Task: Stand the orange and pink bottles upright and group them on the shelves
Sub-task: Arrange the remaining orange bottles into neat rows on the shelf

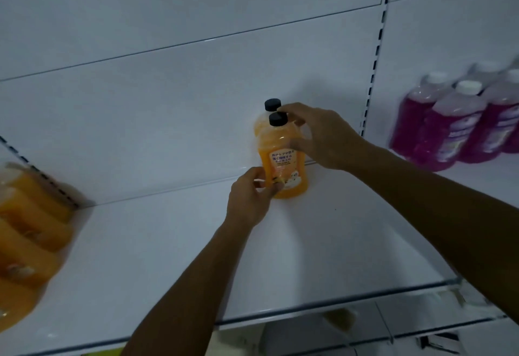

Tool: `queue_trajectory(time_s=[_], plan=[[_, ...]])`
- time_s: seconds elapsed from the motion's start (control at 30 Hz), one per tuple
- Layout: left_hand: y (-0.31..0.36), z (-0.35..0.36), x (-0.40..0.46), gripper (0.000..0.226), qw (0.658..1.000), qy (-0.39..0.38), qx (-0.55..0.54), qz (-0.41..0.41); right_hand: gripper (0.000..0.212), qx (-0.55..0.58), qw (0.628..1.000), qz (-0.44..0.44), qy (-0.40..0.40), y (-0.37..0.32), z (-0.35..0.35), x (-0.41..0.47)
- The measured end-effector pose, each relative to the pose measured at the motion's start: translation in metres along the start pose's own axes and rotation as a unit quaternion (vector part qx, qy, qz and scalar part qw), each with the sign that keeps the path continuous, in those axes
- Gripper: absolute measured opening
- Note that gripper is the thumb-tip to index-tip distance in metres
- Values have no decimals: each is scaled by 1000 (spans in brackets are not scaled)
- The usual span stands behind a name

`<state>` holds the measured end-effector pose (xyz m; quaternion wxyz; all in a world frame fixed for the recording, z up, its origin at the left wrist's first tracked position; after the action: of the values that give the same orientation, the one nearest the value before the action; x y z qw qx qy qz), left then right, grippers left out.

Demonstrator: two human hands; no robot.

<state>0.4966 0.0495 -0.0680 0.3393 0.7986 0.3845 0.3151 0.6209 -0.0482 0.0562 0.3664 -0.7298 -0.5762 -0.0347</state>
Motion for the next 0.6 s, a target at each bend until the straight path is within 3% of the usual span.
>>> queue_trajectory(time_s=[0.33,0.47,0.6], plan=[[2,2,-3,50,998,-22,56,12,69,-46,999,-27,-8,-9,-5,0],[-12,-21,-17,67,996,-11,84,-24,75,-71,991,-104,43,-50,-14,5],[-42,-76,-41,61,993,40,94,-50,67,-52,984,-172,20,-102,24,12]])
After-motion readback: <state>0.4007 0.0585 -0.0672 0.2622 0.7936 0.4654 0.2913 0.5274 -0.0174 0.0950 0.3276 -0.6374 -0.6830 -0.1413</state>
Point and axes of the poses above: each hand's wrist, its own x-axis towards the middle knuckle, its own z-axis out of the palm, y = z × x, the point moved 9 cm from there along x, towards the middle knuckle, and after that the axes turned 6 degrees about y, right-handed, at the moved point
